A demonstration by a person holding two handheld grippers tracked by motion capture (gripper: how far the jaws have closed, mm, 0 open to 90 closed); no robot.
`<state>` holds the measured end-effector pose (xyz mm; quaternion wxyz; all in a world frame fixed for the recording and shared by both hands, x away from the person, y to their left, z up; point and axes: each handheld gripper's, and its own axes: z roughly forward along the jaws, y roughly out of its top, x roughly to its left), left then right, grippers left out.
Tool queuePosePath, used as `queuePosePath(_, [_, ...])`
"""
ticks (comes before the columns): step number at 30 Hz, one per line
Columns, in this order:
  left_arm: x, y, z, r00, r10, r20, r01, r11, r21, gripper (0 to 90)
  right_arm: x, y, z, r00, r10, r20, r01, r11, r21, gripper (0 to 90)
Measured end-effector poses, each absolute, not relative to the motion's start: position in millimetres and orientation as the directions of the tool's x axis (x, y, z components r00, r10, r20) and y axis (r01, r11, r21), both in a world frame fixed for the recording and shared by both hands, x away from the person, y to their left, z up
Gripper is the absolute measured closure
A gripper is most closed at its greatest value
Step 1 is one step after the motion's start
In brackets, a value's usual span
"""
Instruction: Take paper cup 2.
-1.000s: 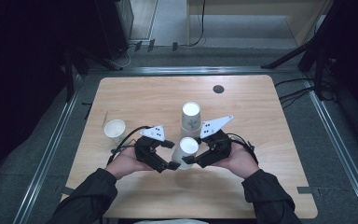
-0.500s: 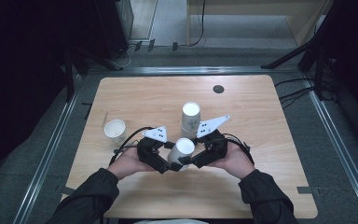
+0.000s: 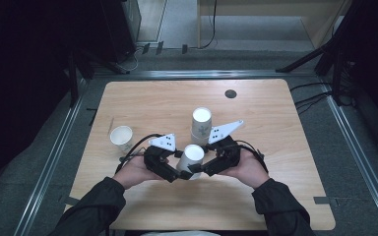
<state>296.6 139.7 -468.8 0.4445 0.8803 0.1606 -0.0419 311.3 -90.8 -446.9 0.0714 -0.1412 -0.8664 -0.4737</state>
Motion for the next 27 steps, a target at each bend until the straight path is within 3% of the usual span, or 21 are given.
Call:
queuePosePath(14, [295.7, 139.9, -467.5, 0.948, 0.247, -0.202, 0.310, -0.561, 0.768, 30.0, 310.7, -90.4, -446.3, -0.954, 0.172, 0.244, 0.298, 0.515, 0.804, 32.5])
queuePosePath(20, [296.9, 142.0, -462.8, 0.946, 0.255, -0.200, 0.314, -0.572, 0.758, 30.0, 310.9, -93.7, -446.0, -0.957, 0.170, 0.236, 0.291, 0.522, 0.802, 25.2])
queuePosePath(27, [298.5, 146.2, -451.7, 0.953, 0.265, -0.145, 0.288, -0.653, 0.700, 29.9, 307.2, -105.1, -449.5, -0.955, 0.207, 0.212, 0.293, 0.553, 0.780, 24.1])
